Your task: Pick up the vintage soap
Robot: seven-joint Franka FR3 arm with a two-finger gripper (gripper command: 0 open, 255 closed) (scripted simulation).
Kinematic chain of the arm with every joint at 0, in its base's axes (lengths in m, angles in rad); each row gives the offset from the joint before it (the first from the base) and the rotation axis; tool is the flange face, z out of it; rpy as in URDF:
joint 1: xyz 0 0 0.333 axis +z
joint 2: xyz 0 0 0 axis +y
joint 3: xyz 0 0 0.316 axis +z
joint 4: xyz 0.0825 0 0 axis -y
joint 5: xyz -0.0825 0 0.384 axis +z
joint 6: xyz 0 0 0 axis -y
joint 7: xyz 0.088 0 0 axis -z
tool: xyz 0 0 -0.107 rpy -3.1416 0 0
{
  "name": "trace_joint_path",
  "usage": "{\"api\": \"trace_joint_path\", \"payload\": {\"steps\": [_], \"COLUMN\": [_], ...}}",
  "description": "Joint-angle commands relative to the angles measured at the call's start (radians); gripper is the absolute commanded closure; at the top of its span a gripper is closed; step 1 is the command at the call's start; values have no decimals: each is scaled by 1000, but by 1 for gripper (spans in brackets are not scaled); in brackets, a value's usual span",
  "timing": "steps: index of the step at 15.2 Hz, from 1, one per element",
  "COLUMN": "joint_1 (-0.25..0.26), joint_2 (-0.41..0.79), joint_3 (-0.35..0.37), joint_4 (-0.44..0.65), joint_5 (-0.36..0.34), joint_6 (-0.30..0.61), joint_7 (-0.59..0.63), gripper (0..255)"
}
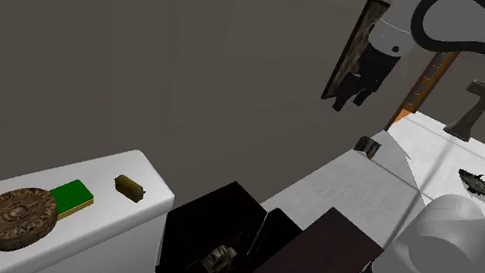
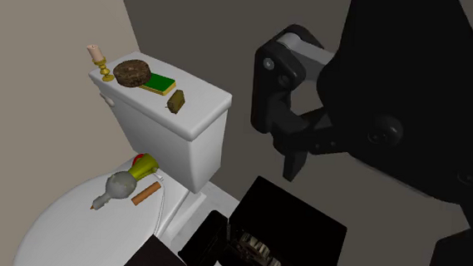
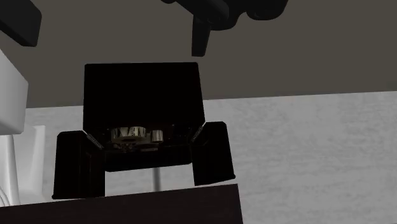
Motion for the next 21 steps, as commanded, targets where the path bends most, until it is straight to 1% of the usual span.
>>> {"api": "trace_joint_path", "payload": {"steps": [1,6,12,17,21], "joint_1": [0,44,90,123,146], "joint_2": [0,120,283,431,555], "joint_3": [0,63,139,201,248], "joint_4": [0,10,53,113,178], "joint_5": [0,39,70,80,74], "joint_6": [0,87,181,247,289], "joint_7": [0,44,94,136,171], "gripper": [0,0,0,0,0]}}
